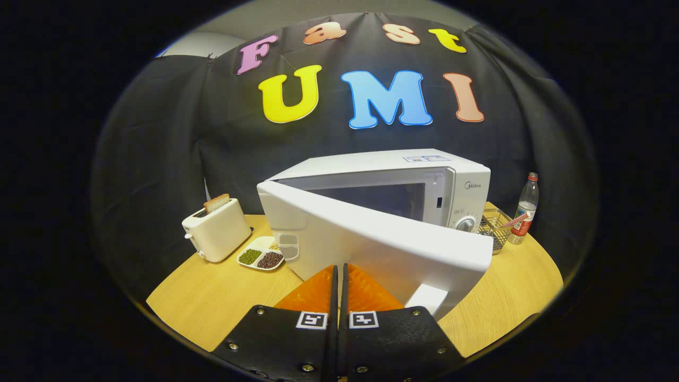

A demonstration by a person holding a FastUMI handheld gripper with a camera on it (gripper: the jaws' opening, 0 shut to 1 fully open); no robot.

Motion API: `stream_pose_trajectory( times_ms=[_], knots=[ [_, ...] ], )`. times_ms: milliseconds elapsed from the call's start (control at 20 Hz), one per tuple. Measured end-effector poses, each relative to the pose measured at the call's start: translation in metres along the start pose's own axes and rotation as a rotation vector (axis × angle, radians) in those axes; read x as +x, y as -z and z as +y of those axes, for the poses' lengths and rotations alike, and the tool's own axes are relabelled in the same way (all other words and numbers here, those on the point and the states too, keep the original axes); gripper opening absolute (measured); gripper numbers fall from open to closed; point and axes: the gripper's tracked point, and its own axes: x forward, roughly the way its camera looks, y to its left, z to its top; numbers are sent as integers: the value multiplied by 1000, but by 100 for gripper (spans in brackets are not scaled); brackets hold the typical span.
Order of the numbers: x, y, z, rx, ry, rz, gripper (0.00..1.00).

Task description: Open the microwave, put the food inside, and close the microwave door.

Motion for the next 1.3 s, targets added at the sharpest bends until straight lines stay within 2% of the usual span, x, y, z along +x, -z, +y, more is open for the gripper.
stream_pose_trajectory(
  times_ms=[700,1300],
  knots=[
    [57,-27,-69,52,121,-20,1],
    [89,-42,-95,97,153,-42,1]
  ],
)
